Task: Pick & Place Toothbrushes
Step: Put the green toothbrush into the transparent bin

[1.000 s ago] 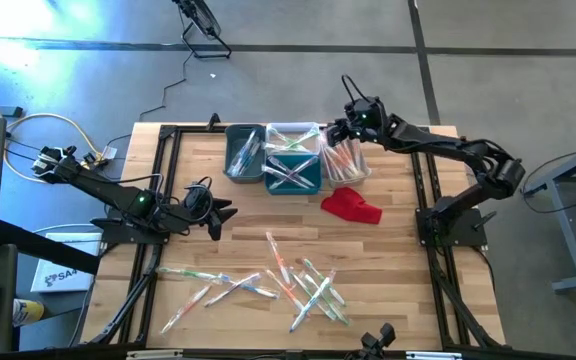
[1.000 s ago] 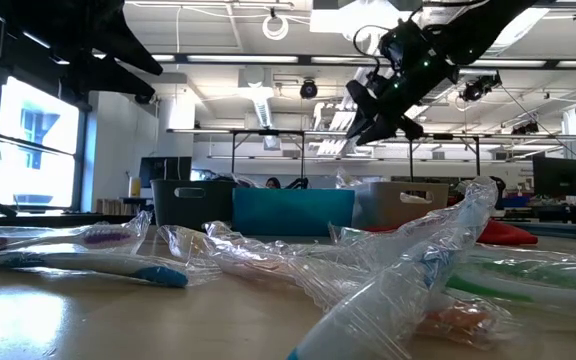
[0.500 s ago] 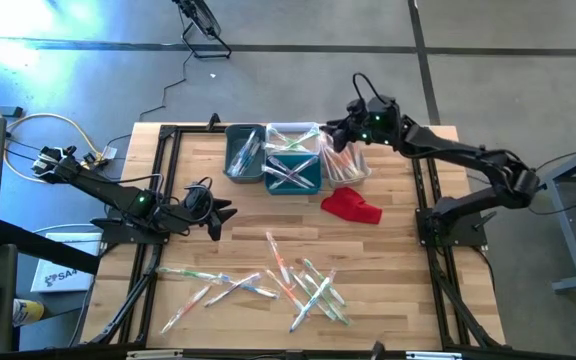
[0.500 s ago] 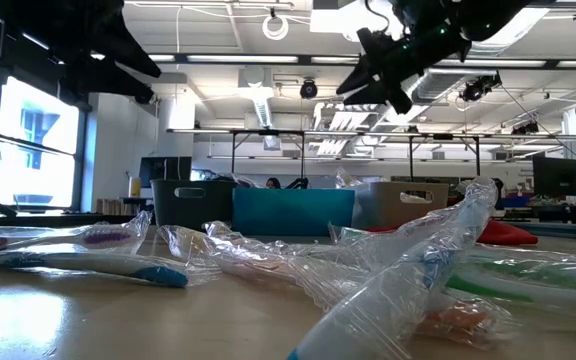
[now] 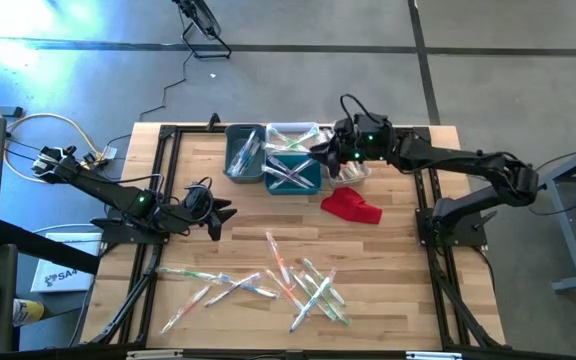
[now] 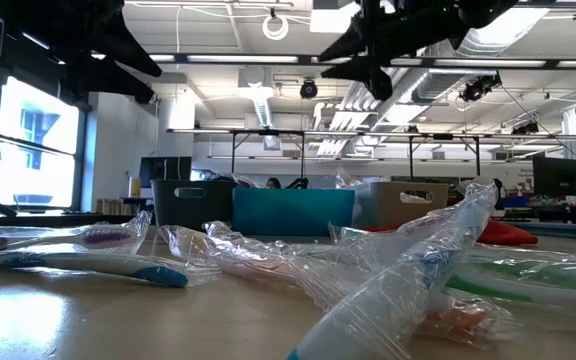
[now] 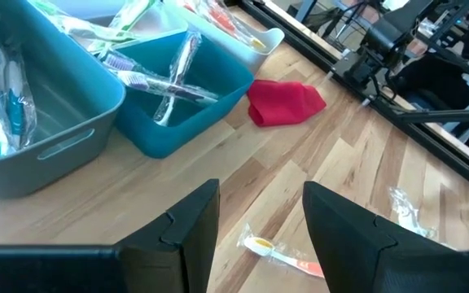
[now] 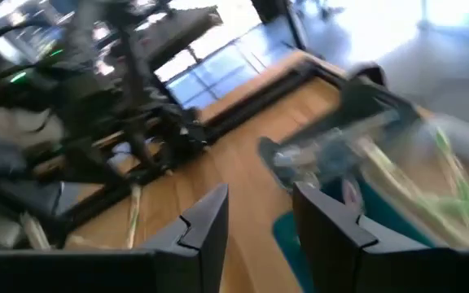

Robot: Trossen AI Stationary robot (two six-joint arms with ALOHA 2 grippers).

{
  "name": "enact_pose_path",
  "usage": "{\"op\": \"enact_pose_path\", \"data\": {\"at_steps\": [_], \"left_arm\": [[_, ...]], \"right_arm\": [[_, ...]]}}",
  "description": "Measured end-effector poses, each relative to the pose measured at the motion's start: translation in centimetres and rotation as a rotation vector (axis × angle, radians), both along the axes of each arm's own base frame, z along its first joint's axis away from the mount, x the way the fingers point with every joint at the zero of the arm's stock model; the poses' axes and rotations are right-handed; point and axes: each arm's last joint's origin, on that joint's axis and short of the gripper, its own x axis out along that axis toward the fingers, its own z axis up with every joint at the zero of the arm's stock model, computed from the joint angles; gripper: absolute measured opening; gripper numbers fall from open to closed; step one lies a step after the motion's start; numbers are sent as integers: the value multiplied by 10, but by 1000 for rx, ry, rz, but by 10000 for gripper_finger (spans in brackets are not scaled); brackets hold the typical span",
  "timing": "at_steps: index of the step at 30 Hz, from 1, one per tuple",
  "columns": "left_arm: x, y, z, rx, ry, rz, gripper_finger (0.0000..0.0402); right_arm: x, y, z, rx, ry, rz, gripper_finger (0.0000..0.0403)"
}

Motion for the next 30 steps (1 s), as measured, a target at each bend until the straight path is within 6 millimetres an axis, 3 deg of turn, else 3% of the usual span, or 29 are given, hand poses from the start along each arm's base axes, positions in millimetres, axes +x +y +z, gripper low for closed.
{"op": "enact_pose_path", "data": {"at_steps": [7,14,30], "left_arm": [[1,-1,3,-15,-35,-1,175],[3,0,8,-20,-92,34,175],[4,2,14,44,-144,120,175]], "right_arm": [[12,25,10,-221,-76,57,128],[17,39,15,-246,-120,85,128],[16,34,12,-270,-65,-79,128]]}}
